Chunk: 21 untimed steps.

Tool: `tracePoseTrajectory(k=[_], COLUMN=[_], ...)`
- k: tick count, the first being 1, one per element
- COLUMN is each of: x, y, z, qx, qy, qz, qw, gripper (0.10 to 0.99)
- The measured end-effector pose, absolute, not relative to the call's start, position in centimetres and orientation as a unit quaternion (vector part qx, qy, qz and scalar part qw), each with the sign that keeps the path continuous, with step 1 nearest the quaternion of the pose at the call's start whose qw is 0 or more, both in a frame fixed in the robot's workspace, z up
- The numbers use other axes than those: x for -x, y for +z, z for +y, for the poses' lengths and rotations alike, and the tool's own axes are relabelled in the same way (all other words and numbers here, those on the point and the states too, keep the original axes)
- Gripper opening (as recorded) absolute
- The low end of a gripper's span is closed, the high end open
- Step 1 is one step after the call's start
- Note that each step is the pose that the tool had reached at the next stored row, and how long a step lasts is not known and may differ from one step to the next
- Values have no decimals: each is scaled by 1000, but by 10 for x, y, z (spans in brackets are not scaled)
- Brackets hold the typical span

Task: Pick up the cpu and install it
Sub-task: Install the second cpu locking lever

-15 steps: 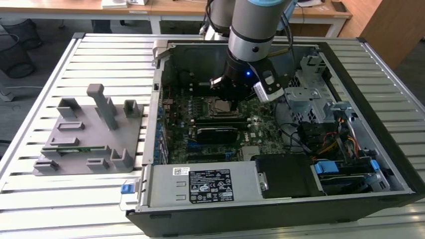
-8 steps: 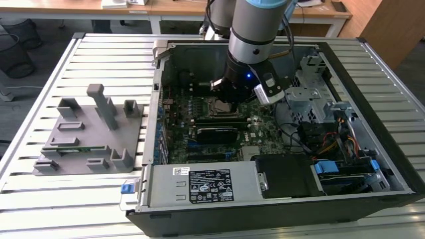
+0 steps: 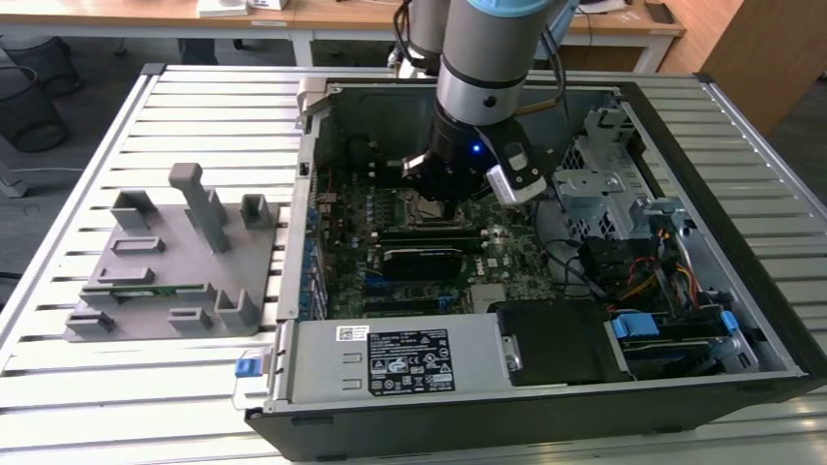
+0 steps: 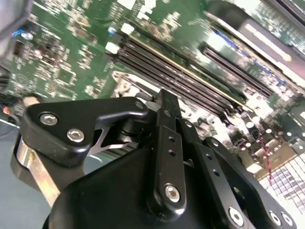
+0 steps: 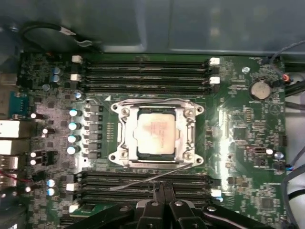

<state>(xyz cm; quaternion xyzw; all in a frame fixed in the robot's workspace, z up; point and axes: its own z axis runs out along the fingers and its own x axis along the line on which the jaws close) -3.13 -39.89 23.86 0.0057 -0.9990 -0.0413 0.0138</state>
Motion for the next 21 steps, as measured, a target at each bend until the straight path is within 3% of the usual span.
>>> tracePoseTrajectory(k=[14, 21], x=[57, 57], y=[226, 223], z=[-398, -402], qx=[-6, -6], qy=[-44, -72], qz=[-999, -997], qw=[14, 14], gripper=[106, 106])
